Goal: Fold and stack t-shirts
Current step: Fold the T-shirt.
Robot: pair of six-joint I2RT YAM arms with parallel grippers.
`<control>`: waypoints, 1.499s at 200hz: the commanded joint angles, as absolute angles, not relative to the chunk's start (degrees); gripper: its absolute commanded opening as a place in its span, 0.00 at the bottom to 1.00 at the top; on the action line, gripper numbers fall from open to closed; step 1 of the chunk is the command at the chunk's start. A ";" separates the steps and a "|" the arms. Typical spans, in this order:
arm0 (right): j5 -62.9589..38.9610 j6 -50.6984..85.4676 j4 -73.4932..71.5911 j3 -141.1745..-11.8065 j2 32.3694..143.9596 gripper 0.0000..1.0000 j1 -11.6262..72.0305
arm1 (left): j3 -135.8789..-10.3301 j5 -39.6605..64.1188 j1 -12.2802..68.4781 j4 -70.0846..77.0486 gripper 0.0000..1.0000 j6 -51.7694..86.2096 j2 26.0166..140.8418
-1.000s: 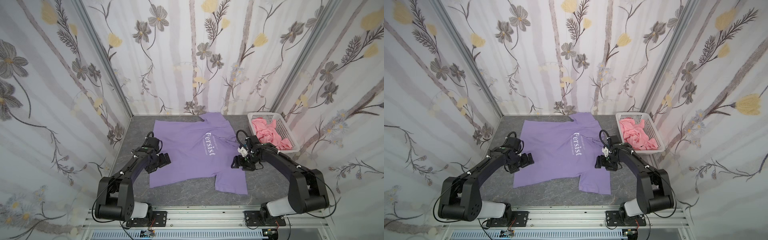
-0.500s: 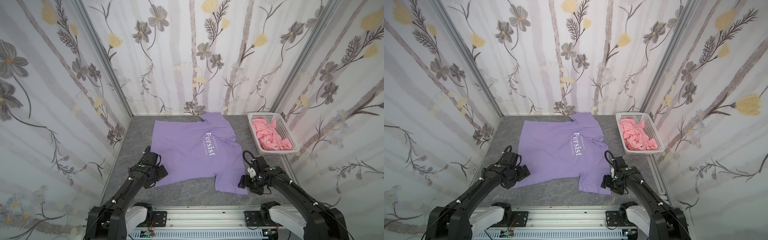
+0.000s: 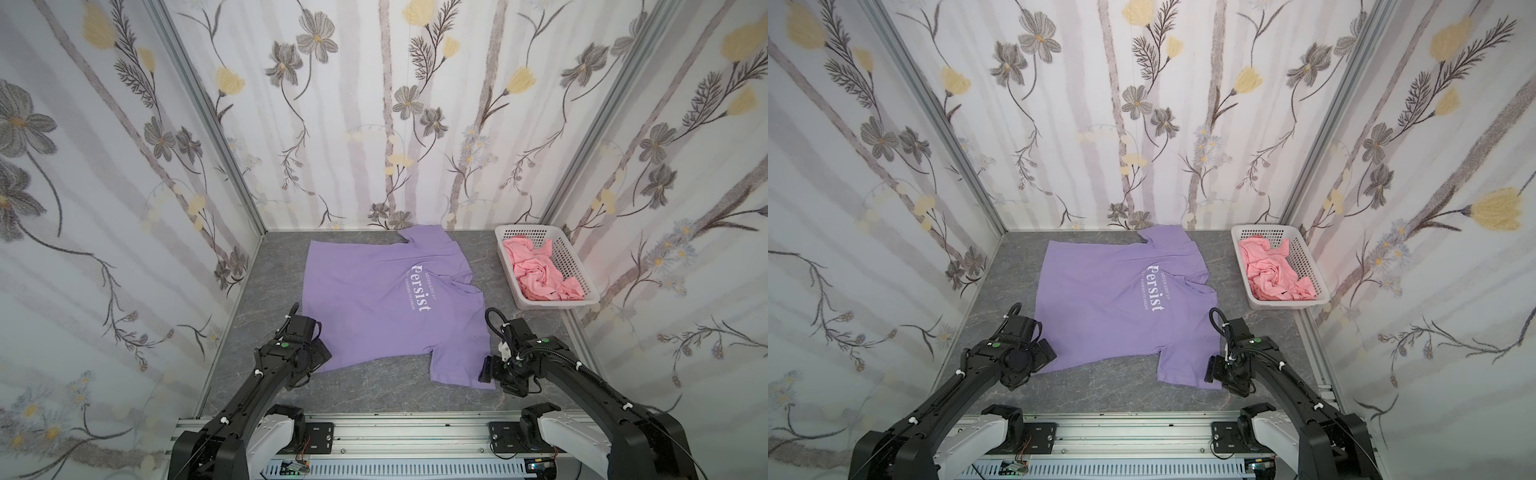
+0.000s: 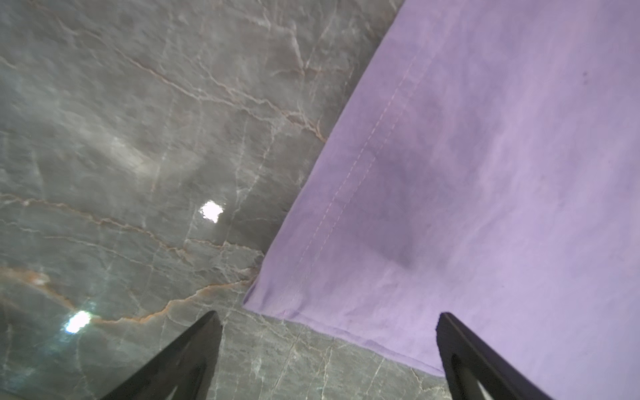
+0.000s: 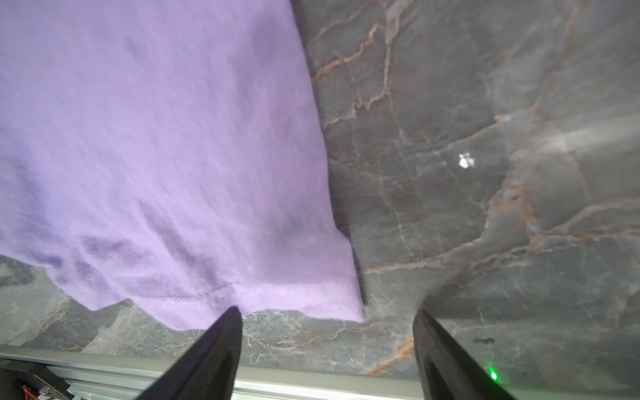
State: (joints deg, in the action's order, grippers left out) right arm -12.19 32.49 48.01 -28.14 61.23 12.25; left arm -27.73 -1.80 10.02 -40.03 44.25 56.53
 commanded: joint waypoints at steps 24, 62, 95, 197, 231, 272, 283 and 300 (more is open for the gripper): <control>-14.24 31.75 45.47 -28.90 64.81 0.68 12.39 | -28.49 -2.38 10.10 -39.28 1.00 45.14 58.99; -14.24 31.04 44.33 -29.59 66.61 0.51 12.41 | -28.34 -2.11 10.11 -37.42 1.00 45.53 60.16; -14.88 30.06 42.30 -31.21 71.13 0.54 12.98 | -28.73 -1.90 10.11 -36.58 1.00 45.26 62.01; -17.15 27.43 39.90 -35.38 77.79 0.00 14.06 | -29.23 -2.55 10.19 -38.11 1.00 45.77 64.58; -17.66 27.16 40.16 -36.67 78.13 0.00 14.50 | -28.61 -3.33 10.98 -39.18 1.00 47.57 63.05; -18.80 26.29 40.98 -38.03 77.79 0.00 15.20 | -26.62 -3.21 11.34 -40.34 1.00 50.54 60.71; -18.98 26.10 41.22 -37.89 77.40 0.00 15.21 | -26.09 -3.41 11.34 -40.51 1.00 51.22 60.06; -19.24 25.67 41.19 -37.56 77.08 0.00 15.26 | -25.58 -4.21 11.34 -40.73 1.00 51.50 59.59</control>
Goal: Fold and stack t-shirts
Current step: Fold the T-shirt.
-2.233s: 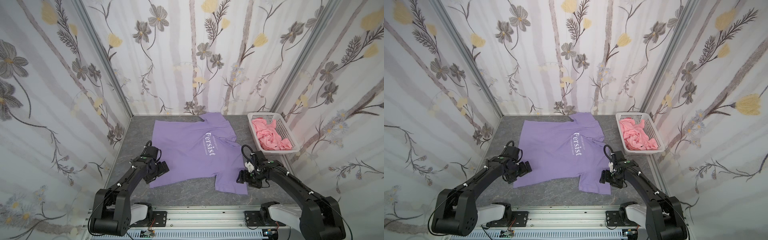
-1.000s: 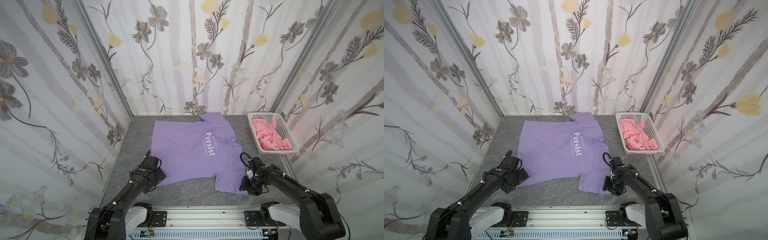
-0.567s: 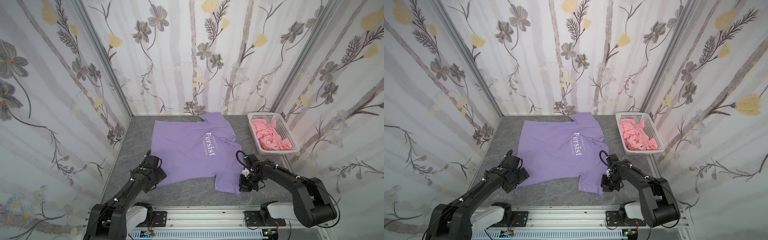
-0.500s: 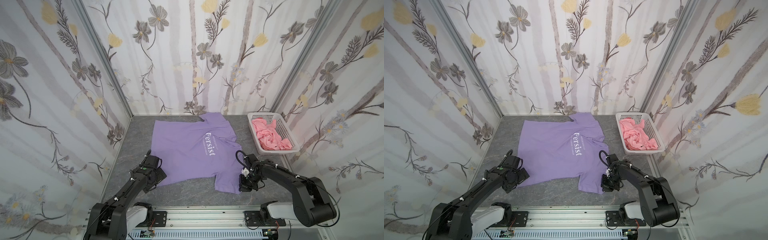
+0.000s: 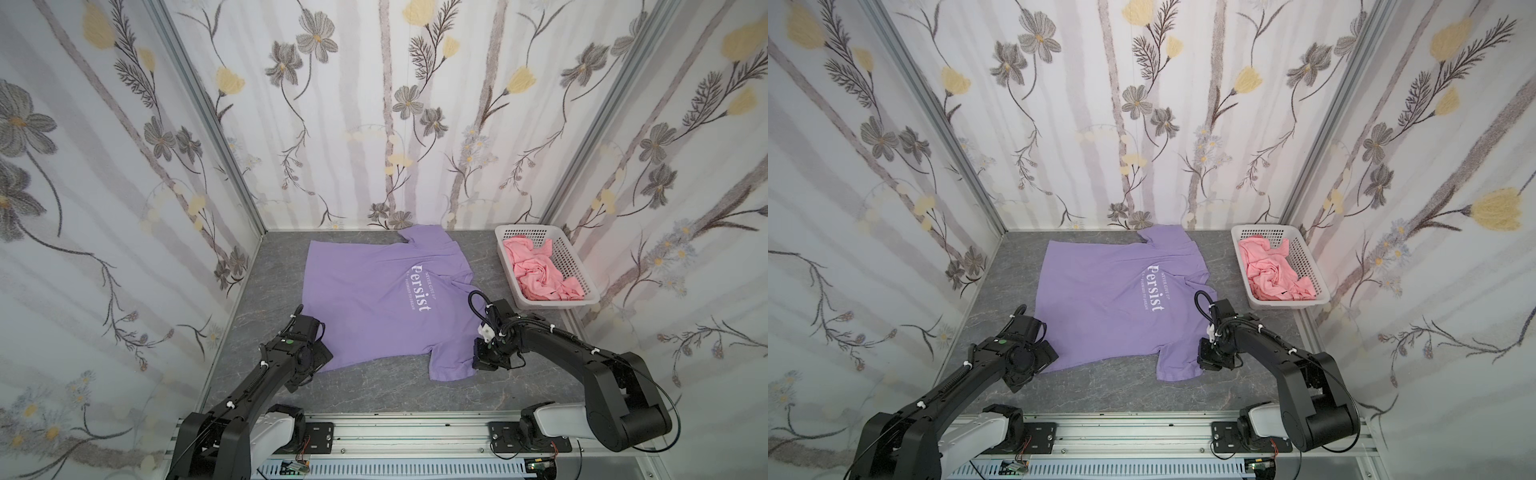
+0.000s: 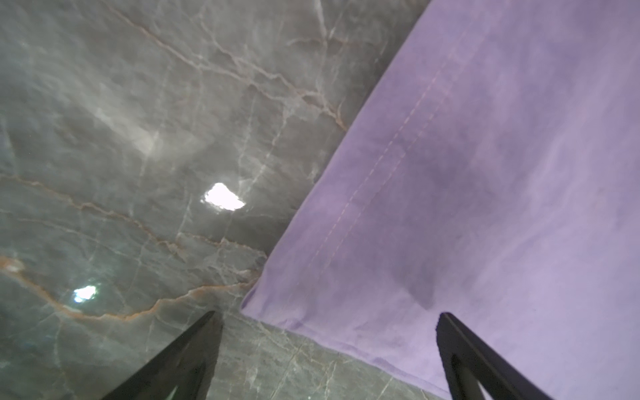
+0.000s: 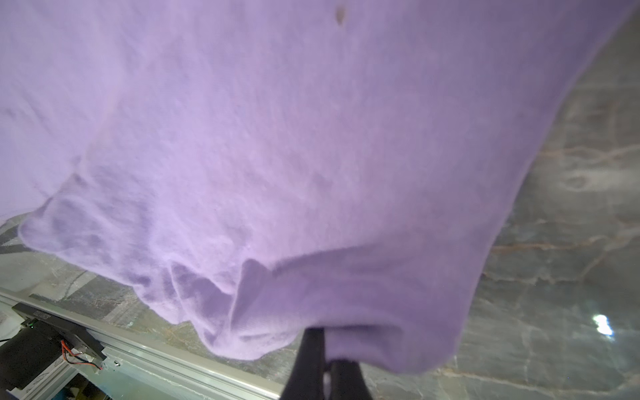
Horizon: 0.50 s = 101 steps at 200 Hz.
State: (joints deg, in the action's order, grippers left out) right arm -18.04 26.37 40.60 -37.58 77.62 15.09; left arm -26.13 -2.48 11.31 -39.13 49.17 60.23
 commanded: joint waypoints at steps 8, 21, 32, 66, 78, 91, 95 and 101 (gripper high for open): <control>-19.30 25.39 41.31 -37.36 76.99 0.00 15.29 | -25.28 -4.68 11.34 -40.66 1.00 51.43 59.59; -19.50 24.92 41.45 -37.19 77.07 0.00 15.29 | -24.76 -5.41 11.34 -40.14 0.97 51.20 59.67; -19.82 24.47 41.48 -37.32 77.38 0.00 15.29 | -23.91 -5.88 11.34 -39.26 0.94 51.24 59.55; -20.47 23.51 42.01 -38.72 78.37 0.00 15.29 | -22.55 -6.33 11.43 -37.53 0.86 52.37 58.33; -20.53 23.27 42.24 -39.16 78.66 0.00 15.29 | -22.30 -6.42 11.43 -37.13 0.85 52.43 57.93; -20.82 23.12 42.30 -39.43 78.88 0.00 15.29 | -22.12 -6.33 11.43 -36.65 0.81 52.47 57.58; -20.83 23.07 42.29 -39.33 78.92 0.00 15.27 | -22.02 -6.26 11.43 -36.32 0.79 52.39 57.57; -20.83 23.03 42.36 -39.43 78.93 0.00 15.29 | -21.90 -6.00 11.38 -35.88 0.76 52.38 57.57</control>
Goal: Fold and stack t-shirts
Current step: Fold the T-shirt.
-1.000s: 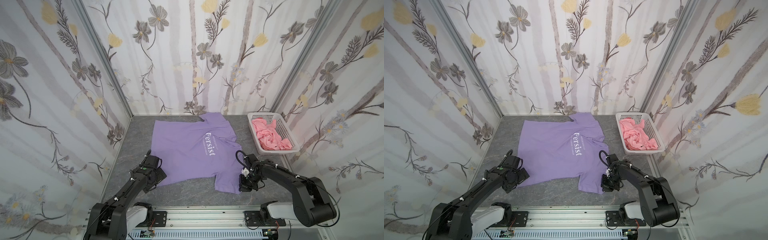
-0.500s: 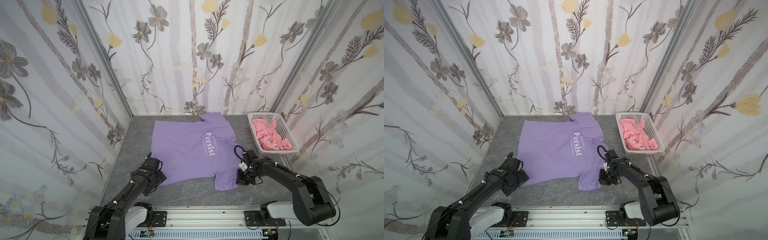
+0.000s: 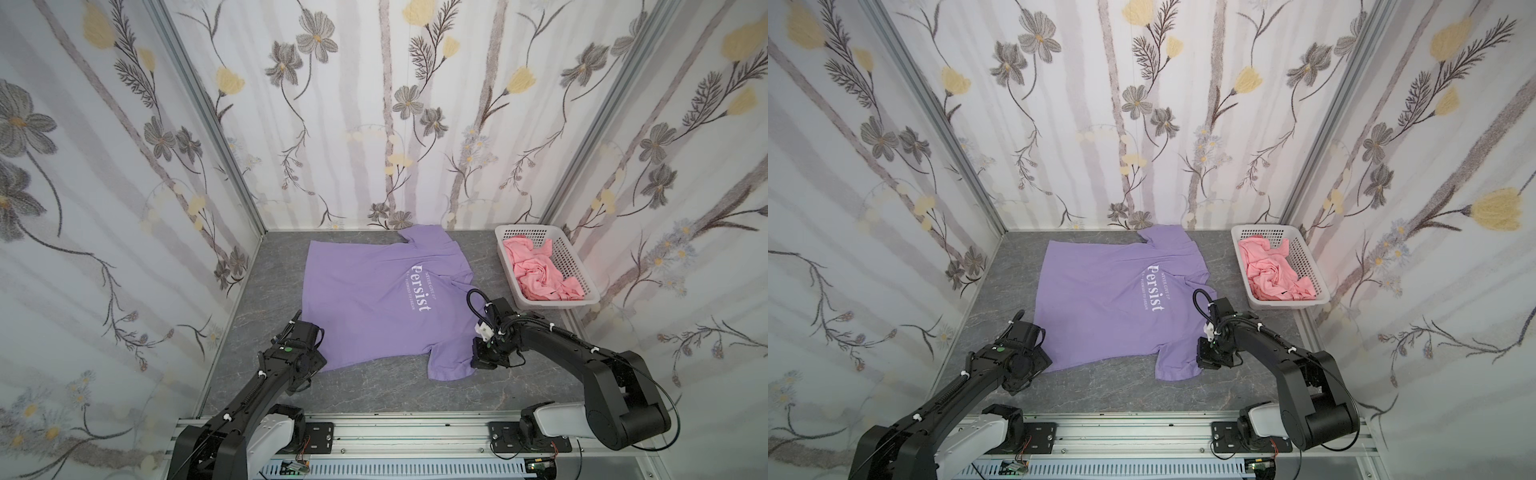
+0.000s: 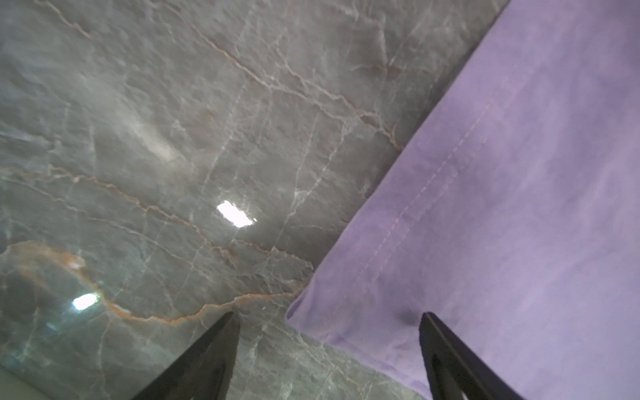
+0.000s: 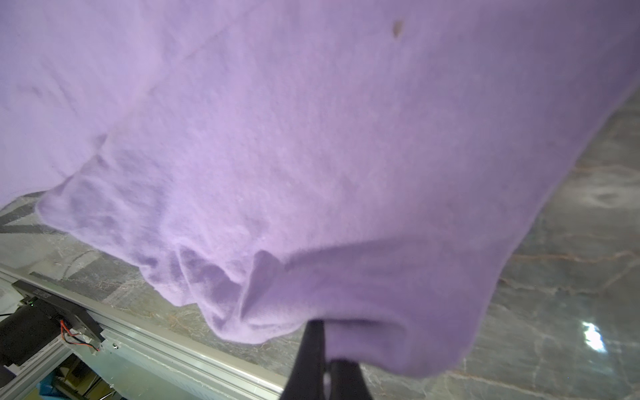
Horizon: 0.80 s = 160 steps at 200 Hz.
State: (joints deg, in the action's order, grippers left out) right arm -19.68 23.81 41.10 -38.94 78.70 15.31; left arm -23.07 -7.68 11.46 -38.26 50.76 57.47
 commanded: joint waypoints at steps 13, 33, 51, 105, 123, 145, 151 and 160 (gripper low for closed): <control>-20.80 23.02 42.45 -39.29 78.93 0.00 15.29 | -21.67 -5.06 11.43 -34.16 0.68 52.31 58.28; -20.92 23.19 42.69 -39.16 78.60 0.00 15.29 | -21.75 -3.99 11.51 -32.31 0.56 52.02 60.47; -20.62 23.45 42.93 -38.93 77.76 0.00 15.29 | -22.39 -3.56 11.51 -30.93 0.48 51.05 61.88; -19.82 24.13 44.11 -38.34 75.38 0.00 15.29 | -24.08 -0.16 11.51 -25.94 0.19 48.65 66.64; -19.43 24.32 44.40 -37.99 74.75 0.00 15.29 | -24.04 1.31 11.60 -24.64 0.00 48.65 67.41; -19.34 24.38 44.65 -37.96 74.53 0.00 15.25 | -23.71 2.82 11.60 -25.13 0.00 48.26 67.26; -19.50 24.38 44.69 -38.18 74.53 0.00 15.29 | -23.77 3.31 11.60 -25.72 0.00 48.17 66.93; -19.73 24.43 44.87 -38.50 74.62 0.00 15.38 | -24.07 4.36 11.60 -26.94 0.00 48.08 66.06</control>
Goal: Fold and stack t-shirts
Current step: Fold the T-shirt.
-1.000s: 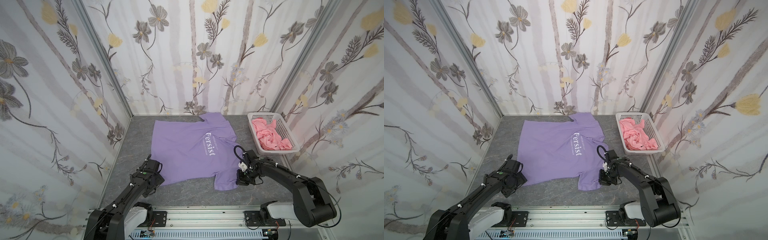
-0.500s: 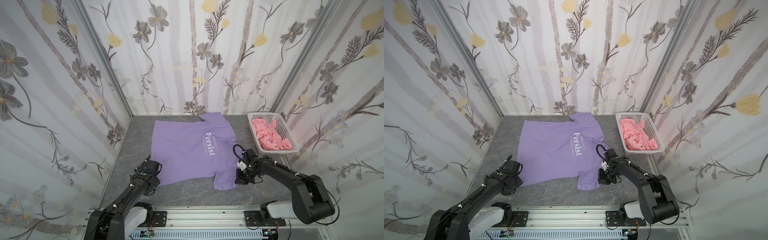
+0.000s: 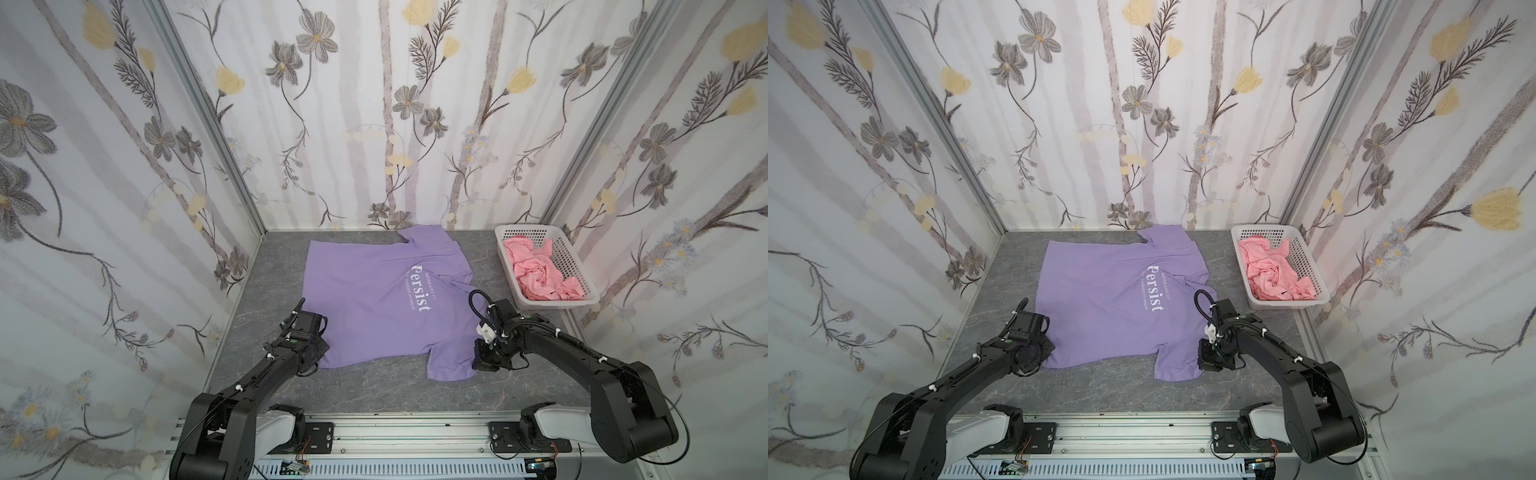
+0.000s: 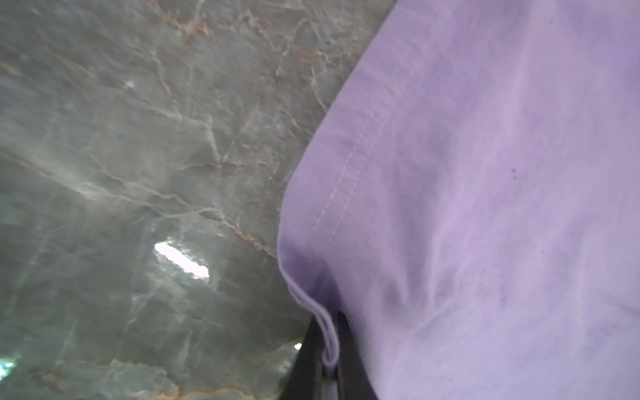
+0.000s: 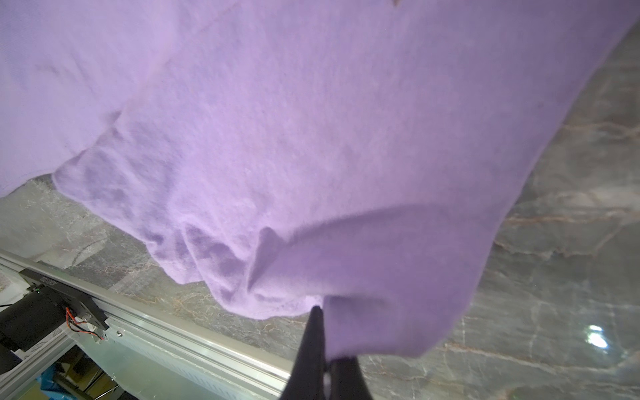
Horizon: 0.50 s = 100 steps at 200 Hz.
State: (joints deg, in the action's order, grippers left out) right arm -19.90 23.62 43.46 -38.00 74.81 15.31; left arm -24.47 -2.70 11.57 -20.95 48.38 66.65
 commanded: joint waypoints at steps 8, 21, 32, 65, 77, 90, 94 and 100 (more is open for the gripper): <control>-19.93 24.44 45.04 -38.77 74.62 0.00 15.47 | -24.64 5.67 11.65 -28.72 0.00 48.12 64.95; -20.28 24.35 46.04 -39.47 74.25 0.00 15.82 | -25.93 7.98 11.93 -33.47 0.00 48.02 62.31; -20.92 23.95 46.92 -39.74 73.69 0.00 16.07 | -27.07 8.97 12.37 -38.84 0.00 47.84 58.89; -23.31 23.22 52.59 -40.10 69.35 0.00 16.93 | -27.37 13.18 15.53 -45.92 0.00 55.86 49.26; -23.38 23.41 55.19 -40.45 67.16 0.00 17.05 | -29.25 12.10 15.60 -51.10 0.00 56.59 45.83; -23.40 23.96 57.26 -41.26 65.07 0.00 17.05 | -31.84 9.45 15.59 -56.51 0.00 57.44 42.56; -23.38 24.20 57.75 -41.48 64.67 0.00 17.01 | -32.63 8.70 15.60 -57.46 0.00 57.63 41.67; -23.38 24.51 58.56 -41.90 64.15 0.00 17.05 | -33.68 7.63 15.54 -58.60 0.00 57.97 40.73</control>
